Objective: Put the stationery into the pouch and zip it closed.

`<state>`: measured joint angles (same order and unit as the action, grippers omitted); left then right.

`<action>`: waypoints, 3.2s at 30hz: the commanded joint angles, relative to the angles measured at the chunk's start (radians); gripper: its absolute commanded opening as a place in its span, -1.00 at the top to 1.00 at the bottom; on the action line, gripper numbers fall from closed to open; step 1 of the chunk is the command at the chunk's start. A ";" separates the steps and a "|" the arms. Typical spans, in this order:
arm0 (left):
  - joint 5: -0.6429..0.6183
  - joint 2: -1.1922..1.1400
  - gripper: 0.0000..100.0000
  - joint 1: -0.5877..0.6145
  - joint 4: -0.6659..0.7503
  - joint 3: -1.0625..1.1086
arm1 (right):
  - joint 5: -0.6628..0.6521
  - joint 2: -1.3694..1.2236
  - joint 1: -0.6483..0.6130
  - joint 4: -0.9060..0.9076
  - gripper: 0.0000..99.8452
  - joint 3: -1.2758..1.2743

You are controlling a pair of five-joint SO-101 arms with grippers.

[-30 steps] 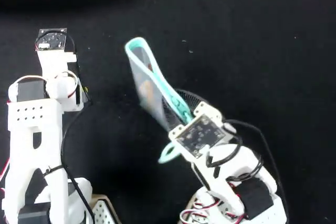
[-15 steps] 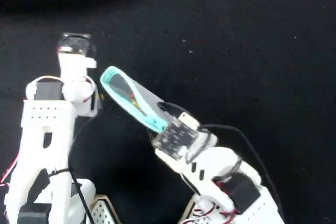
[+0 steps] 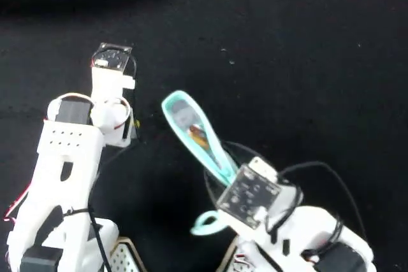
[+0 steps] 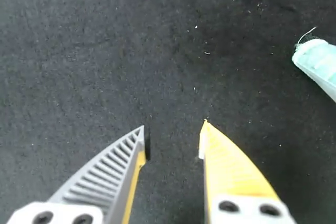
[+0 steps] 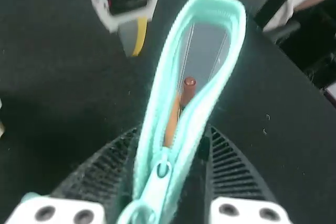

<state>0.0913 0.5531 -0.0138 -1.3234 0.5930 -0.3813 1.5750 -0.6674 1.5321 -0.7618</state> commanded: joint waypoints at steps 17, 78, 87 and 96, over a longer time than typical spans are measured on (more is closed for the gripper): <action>0.008 0.006 0.65 -0.010 0.014 -0.005 | -0.135 -0.016 -0.006 0.204 0.62 0.166; 0.120 0.250 0.65 -0.143 -0.315 -0.380 | -0.199 -0.005 -0.006 -0.235 0.98 -0.257; 0.087 0.258 0.94 -0.136 -0.272 -0.349 | -0.199 -0.005 -0.006 -0.517 0.98 -0.305; 0.147 0.442 0.94 -0.018 -0.272 -0.378 | -0.193 -0.005 -0.011 -0.276 0.64 -0.084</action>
<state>0.1926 0.9429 -0.1105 -1.6088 0.2585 -0.5762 1.5612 -0.6782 1.1699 -0.9674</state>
